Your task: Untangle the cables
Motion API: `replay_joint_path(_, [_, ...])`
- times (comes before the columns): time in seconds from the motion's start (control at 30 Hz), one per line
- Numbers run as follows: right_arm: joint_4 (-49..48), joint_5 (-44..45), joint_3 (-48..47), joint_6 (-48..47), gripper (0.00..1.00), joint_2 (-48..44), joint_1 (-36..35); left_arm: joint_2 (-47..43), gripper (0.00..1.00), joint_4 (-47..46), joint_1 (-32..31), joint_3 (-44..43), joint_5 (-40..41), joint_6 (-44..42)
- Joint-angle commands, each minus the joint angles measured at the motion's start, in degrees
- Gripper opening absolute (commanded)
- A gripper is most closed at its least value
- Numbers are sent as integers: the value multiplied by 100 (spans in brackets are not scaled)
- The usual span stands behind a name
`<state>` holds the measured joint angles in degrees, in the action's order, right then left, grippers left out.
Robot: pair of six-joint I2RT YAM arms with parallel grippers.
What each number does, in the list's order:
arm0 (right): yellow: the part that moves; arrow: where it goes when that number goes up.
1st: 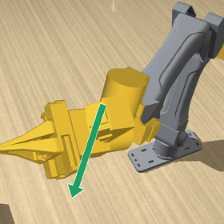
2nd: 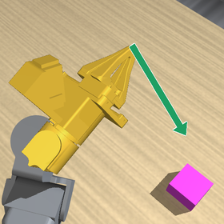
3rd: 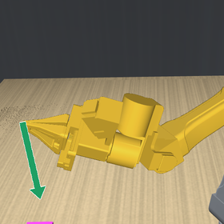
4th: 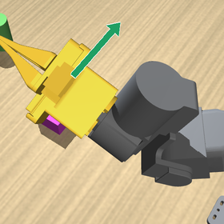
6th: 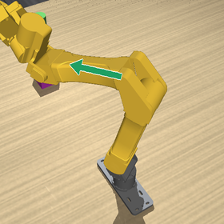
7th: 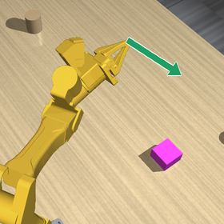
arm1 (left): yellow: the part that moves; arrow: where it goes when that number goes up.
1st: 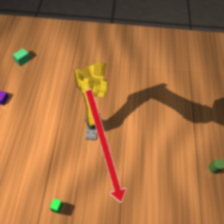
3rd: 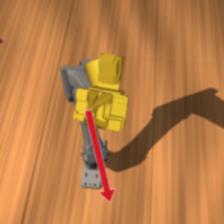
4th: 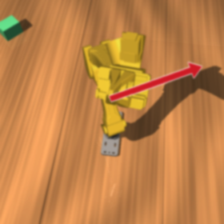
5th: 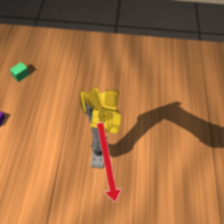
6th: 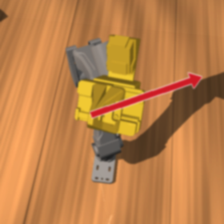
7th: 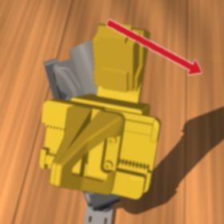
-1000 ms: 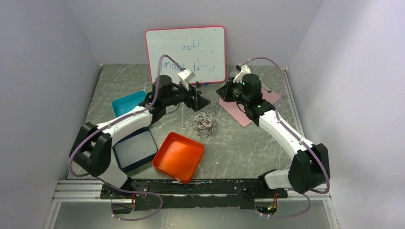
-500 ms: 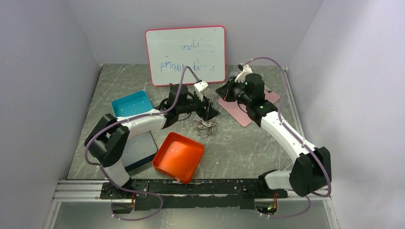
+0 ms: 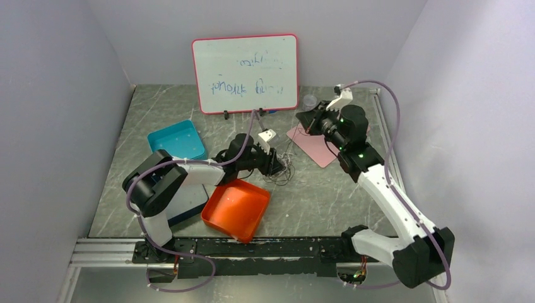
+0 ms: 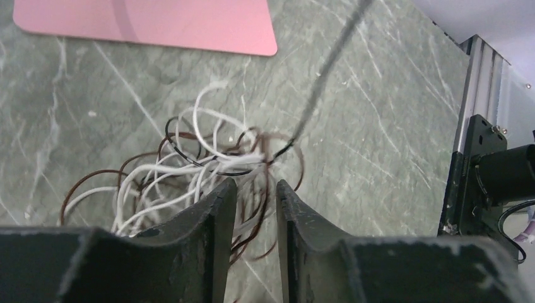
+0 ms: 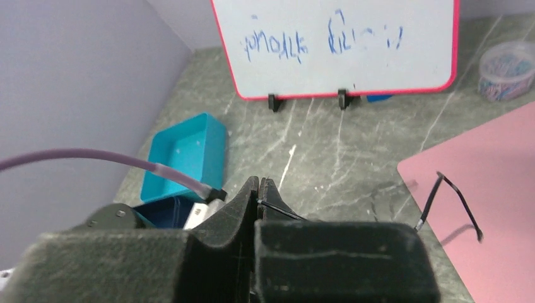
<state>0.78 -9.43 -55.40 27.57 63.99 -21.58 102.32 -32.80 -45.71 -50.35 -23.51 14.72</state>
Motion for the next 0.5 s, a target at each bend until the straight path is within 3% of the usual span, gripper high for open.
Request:
replay_joint_path(0.0, [-180, 347, -156, 73, 0, -507, 42, 134, 33, -804, -62, 278, 170, 340])
replay_joint_path(0.3, [21, 12, -1172, -14, 0, -802, 47, 533, 30, -1198, -78, 369, 196, 544])
replay_joint_path(0.47, [180, -11, -1519, -84, 0, -863, 49, 598, 21, -1234, -83, 449, 350, 576])
